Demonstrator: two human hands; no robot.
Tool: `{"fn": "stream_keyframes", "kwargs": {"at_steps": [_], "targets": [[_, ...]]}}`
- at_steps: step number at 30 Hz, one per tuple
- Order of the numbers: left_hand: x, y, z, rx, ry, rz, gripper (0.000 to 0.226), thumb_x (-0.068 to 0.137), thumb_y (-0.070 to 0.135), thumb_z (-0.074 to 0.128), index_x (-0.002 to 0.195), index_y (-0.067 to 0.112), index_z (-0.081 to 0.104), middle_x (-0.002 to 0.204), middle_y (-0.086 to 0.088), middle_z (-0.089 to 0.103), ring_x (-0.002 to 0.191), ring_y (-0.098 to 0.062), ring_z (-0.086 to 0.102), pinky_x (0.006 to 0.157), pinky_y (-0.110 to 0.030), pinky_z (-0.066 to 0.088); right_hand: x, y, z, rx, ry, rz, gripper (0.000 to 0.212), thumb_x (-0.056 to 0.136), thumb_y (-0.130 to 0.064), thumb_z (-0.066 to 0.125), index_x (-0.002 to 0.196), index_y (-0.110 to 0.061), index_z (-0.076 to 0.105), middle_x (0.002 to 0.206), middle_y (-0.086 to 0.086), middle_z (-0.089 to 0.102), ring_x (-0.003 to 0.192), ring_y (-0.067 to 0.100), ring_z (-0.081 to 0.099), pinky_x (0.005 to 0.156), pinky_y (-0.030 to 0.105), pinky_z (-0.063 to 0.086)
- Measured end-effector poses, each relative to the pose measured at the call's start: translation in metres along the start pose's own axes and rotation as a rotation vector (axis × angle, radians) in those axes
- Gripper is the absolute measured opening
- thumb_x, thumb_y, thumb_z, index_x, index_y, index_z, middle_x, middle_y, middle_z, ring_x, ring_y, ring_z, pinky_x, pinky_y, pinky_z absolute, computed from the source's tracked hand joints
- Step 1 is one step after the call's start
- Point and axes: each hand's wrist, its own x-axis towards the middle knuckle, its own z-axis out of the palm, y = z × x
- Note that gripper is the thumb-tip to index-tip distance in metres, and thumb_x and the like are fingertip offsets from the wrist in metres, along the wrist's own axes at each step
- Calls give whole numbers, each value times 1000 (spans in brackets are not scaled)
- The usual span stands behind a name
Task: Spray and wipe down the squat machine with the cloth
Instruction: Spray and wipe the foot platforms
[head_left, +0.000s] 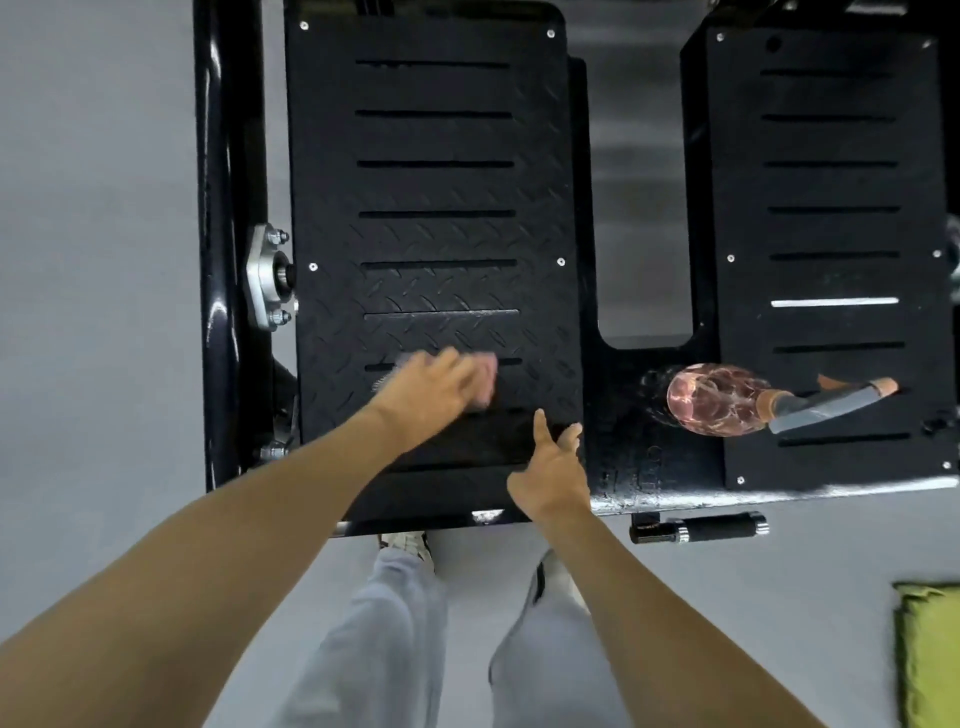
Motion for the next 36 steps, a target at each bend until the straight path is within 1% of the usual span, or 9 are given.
{"fn": "stream_keyframes", "kwargs": {"at_steps": [3,7,9,12,14,20,25,31,36], "targets": [[17,0,-16,-277,3,-436,68,86,7,59,142,3,21,132,-14,33,118,-29,39,88,-37,47,-1,5,-1,22,7,-20,87,86,-8,51,153,-28,0,156,16,-21,141,30,30,89,28,50],[36,30,-27,-547,19,-633,68,83,4,60,141,8,25,130,-13,31,117,-27,37,84,-33,50,-6,24,6,-109,-3,-118,92,87,-15,57,153,-25,-6,155,10,-28,137,28,36,94,32,49],[42,51,-31,-582,5,-567,76,82,6,60,146,13,20,133,-14,27,119,-28,33,85,-34,51,-9,44,5,-219,8,-196,92,88,-14,57,153,-18,-7,155,5,-29,132,26,39,107,32,39],[57,74,-40,-522,27,-346,78,82,5,60,148,15,18,135,-12,25,119,-28,33,87,-36,49,-7,77,-10,-411,6,-375,86,90,-5,51,152,-8,-8,156,5,-27,146,21,11,121,33,7],[71,79,-48,-381,58,-191,76,83,4,58,147,11,19,136,-13,26,119,-27,35,87,-37,50,-2,96,-28,-489,37,-443,83,92,-7,51,151,-5,-8,157,9,-23,148,21,1,120,33,2],[115,86,-76,-274,66,-387,77,88,8,54,147,-3,6,133,-15,30,116,-26,40,85,-33,52,17,120,-89,-387,94,-363,78,93,-9,48,152,-4,-2,159,10,-15,148,23,3,119,31,17],[109,128,-76,-253,26,-327,81,90,8,53,147,-6,-3,141,-18,22,118,-28,38,88,-35,47,24,117,-100,-271,52,-339,76,93,-8,47,153,-9,0,159,1,-15,137,22,34,93,31,47],[91,125,-58,-32,-11,26,72,93,10,49,150,-2,7,149,-17,12,128,-32,31,95,-40,44,33,110,-96,-269,70,-376,77,94,-6,46,152,-10,-5,158,2,-19,140,20,30,95,25,45],[130,52,-79,76,76,-61,61,90,10,52,146,2,29,142,-14,25,121,-30,37,82,-38,44,49,84,-105,-312,169,-375,80,93,-6,49,152,-6,-4,159,6,-16,145,21,18,106,25,39]]}}
